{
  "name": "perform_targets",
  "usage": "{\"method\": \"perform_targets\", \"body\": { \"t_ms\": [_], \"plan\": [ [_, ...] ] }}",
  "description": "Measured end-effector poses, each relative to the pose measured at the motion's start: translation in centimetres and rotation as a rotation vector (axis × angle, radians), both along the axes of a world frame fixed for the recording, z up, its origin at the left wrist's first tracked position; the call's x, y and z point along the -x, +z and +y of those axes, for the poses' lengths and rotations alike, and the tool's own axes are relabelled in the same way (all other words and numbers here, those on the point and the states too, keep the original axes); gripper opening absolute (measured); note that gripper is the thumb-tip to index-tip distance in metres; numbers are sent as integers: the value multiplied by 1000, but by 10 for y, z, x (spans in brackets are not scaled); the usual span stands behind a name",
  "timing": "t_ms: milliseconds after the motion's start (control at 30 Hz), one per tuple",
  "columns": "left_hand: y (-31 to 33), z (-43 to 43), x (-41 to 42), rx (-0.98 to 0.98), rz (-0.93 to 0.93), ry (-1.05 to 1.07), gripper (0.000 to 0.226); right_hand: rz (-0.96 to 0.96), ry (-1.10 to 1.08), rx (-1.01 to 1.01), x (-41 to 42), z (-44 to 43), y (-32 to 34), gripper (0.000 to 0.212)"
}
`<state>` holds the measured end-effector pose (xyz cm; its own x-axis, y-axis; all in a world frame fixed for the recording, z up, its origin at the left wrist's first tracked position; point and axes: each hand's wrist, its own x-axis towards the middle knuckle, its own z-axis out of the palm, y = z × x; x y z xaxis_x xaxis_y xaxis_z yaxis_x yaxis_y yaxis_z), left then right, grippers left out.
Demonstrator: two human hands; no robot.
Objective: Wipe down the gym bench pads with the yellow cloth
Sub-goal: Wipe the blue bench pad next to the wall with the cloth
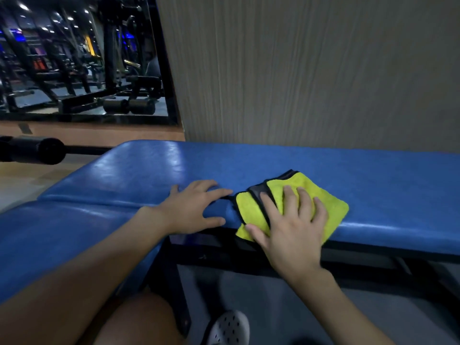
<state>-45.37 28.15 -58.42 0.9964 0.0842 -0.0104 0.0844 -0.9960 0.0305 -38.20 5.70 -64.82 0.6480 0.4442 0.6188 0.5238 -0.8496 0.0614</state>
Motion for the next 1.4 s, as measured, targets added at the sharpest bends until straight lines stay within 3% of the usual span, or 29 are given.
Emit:
{"method": "perform_targets", "body": {
  "t_ms": [167,233,400,500,700,833,933,1033,1267,1400],
  "plan": [
    [5,-1,-4,-74,30,-22,73,-110,127,9,-21,-37,-5,63],
    [7,-6,-7,-64,17,-70,75,-120,72,-46,-30,-63,-8,66],
    [10,-29,-20,-105,-37,-106,69,-108,-289,-478,-23,-64,-25,60],
    [9,-36,-21,-169,-32,-79,68,-106,-354,-620,-15,-21,-29,51],
    [1,-39,-26,-130,-53,-154,71,-326,-192,-479,-37,-55,-46,49],
    [1,-56,-41,-87,-65,-250,80,-385,-261,-526,-65,-109,-46,50],
    [0,-78,-51,-32,-83,-283,75,-368,-366,-651,-71,-114,-44,46],
    [-3,-92,-57,-103,-100,-290,79,-338,-454,-788,-65,-86,-39,39],
    [6,-149,-85,-53,-111,-380,89,-377,-287,-585,-79,-146,-46,42],
    [4,-191,-104,-35,-134,-442,83,-335,-407,-684,-107,-219,-39,47]
  ]
}}
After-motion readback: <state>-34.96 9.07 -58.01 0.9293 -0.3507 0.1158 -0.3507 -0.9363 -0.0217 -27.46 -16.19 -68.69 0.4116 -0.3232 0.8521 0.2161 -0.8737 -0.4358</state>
